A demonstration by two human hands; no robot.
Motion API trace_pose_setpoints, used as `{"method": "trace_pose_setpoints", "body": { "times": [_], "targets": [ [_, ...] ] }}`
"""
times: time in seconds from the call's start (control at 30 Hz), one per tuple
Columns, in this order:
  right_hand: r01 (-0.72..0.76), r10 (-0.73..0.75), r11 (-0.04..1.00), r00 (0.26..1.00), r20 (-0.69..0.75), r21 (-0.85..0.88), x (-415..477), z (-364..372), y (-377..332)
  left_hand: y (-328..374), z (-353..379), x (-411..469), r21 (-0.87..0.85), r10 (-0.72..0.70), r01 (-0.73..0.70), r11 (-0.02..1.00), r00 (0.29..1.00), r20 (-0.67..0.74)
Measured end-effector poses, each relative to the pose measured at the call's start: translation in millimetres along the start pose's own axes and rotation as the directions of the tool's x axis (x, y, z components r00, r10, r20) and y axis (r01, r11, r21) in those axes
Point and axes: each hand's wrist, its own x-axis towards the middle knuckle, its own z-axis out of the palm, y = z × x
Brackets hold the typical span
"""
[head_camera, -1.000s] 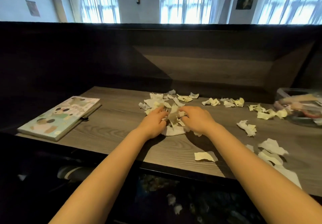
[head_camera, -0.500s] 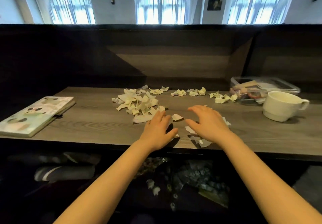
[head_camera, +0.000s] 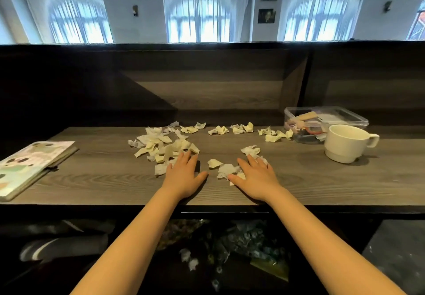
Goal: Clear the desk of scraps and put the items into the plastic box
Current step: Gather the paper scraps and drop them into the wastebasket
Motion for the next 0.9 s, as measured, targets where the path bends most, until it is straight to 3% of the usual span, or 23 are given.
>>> {"method": "trace_pose_setpoints", "body": {
  "times": [0.23,0.33,0.47,0.57,0.63,0.73,0.8,0.9],
  "targets": [
    [0.109,-0.105,0.993,0.993,-0.061,0.053,51.9,0.7,-20.7,-12.5,0.9,10.5,-0.018,0.003,-0.005,1.000,0.993,-0.117],
    [0.135,-0.123,0.987,0.984,-0.131,0.089,53.9,-0.3,-22.9,-10.3,0.1,7.0,0.001,0.051,-0.052,0.999,0.970,-0.236],
    [0.176,-0.107,0.965,0.941,-0.321,0.196,43.9,-3.8,-20.2,-10.7,-2.4,2.3,0.005,0.092,-0.098,0.995,0.912,-0.400],
    [0.177,-0.015,0.937,0.882,-0.472,0.300,39.1,-5.1,-18.2,-14.5,-7.0,1.8,-0.102,-0.024,-0.031,0.994,0.868,-0.497],
    [0.127,0.035,0.929,0.905,-0.425,0.347,41.2,-4.2,-16.8,-22.3,-9.8,6.0,-0.165,-0.176,0.111,0.980,0.872,-0.457],
    [0.050,0.054,0.930,0.961,-0.270,0.365,46.7,-1.9,-15.0,-32.8,-10.9,16.2,-0.180,-0.320,0.283,0.942,0.919,-0.232],
    [0.044,0.035,0.938,0.975,-0.221,0.343,48.7,-1.6,-14.7,-31.4,-10.3,20.7,-0.140,-0.270,0.252,0.958,0.954,-0.129],
    [0.087,-0.031,0.931,0.986,-0.163,0.354,48.1,-2.8,-15.2,-26.0,-8.8,19.0,-0.092,-0.100,0.093,0.991,0.992,-0.072]
  ]
}}
